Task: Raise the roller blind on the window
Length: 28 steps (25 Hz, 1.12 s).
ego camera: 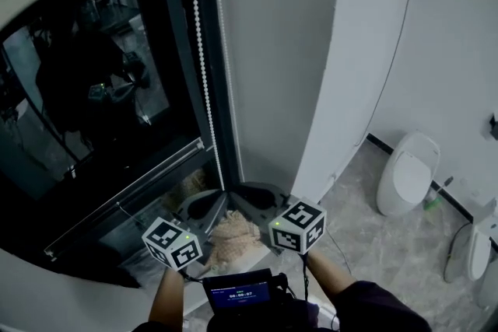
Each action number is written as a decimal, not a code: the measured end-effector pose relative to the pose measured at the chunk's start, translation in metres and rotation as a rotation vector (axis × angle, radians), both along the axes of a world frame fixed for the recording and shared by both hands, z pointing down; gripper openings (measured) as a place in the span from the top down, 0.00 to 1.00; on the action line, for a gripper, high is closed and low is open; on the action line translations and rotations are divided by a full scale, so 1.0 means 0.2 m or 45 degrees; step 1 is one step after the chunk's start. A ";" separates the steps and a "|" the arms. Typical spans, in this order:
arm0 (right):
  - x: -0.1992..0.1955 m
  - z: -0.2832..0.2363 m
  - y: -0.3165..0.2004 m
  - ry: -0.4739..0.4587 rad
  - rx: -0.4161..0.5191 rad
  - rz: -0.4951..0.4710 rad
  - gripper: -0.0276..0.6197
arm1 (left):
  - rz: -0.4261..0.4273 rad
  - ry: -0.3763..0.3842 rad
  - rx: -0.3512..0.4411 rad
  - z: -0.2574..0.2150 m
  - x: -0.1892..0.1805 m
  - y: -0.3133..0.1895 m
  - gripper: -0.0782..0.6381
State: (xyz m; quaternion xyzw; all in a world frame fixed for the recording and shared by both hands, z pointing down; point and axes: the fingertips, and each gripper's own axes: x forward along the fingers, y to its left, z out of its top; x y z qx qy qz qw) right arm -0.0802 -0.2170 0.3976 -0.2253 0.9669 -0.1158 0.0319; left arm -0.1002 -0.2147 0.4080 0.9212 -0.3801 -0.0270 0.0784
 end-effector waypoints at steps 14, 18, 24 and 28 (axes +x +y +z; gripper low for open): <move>-0.04 -0.62 -0.03 -0.111 0.253 0.042 0.92 | 0.013 -0.040 -0.324 0.61 0.06 0.09 0.88; -0.05 -0.56 -0.01 -0.085 0.279 0.063 0.94 | 0.023 -0.032 -0.353 0.69 0.04 0.10 0.88; -0.02 -0.42 -0.03 -0.048 0.244 0.069 0.94 | 0.086 0.131 -0.336 0.59 -0.02 0.16 0.87; -0.01 -0.31 -0.04 -0.014 0.197 0.063 0.94 | 0.099 0.209 -0.202 0.28 -0.09 0.15 0.87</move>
